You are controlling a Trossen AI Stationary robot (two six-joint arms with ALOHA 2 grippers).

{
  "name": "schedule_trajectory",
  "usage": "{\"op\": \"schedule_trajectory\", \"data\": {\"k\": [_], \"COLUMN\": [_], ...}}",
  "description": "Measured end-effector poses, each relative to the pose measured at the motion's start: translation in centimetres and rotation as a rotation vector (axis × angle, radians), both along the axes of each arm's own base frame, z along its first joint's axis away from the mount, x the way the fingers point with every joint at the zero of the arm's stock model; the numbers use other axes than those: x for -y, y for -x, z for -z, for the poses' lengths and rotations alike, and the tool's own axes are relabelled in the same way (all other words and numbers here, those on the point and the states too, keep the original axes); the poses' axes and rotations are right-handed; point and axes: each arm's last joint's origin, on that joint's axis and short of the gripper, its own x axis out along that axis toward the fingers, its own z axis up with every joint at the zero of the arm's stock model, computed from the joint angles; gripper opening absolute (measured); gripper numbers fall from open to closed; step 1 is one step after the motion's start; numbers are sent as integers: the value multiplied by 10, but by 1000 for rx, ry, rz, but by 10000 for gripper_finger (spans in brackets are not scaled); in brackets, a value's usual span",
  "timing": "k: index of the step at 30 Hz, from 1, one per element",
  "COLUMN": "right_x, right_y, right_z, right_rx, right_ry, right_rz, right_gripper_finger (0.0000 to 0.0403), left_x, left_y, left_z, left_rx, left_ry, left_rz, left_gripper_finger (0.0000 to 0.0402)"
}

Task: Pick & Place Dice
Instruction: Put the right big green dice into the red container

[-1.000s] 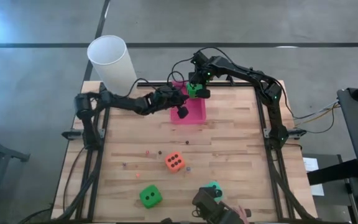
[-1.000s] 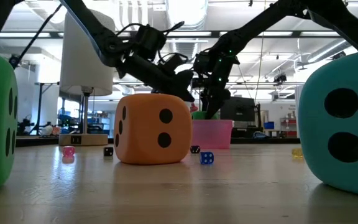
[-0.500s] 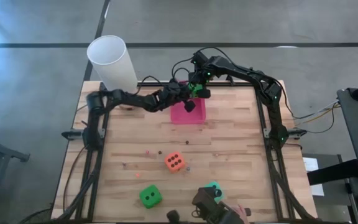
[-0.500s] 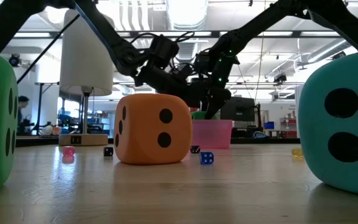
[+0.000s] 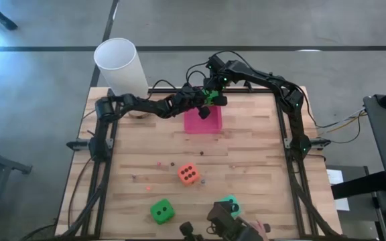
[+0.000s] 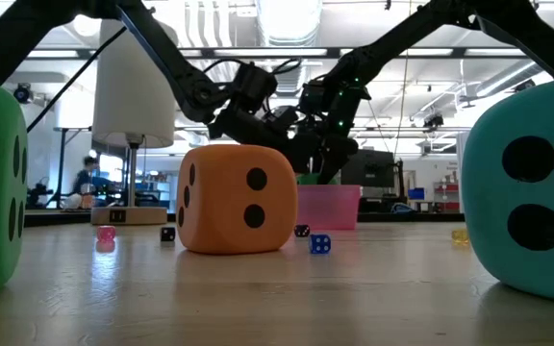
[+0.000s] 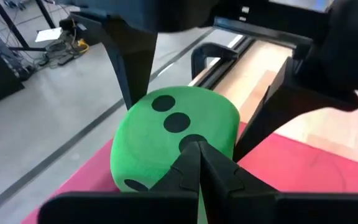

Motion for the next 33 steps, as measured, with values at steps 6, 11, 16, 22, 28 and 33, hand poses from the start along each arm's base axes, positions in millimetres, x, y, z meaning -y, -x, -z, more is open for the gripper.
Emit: {"op": "schedule_trajectory", "data": {"k": [6,11,16,22,28,33], "right_x": [0,0,1,1,0,0], "right_y": [0,-1,-1,-1,-1,-1], "right_z": [0,0,0,-1,0,0], "right_rx": [1,4,7,11,9,13], "right_ry": [3,3,4,4,3,-2], "right_rz": [0,-2,1,1,-1,-4], "right_gripper_finger": [400,400,400,400,400,400], "left_x": [-1,-1,0,1,2,-2], "left_y": [2,4,5,6,3,4], "left_z": [6,9,3,-20,-15,-12], "left_rx": [-42,-67,-60,-10,20,18], "left_ry": [22,36,34,-12,5,7], "left_rz": [-1,0,5,22,91,90], "left_gripper_finger": [6,6,6,6,6,6]}}
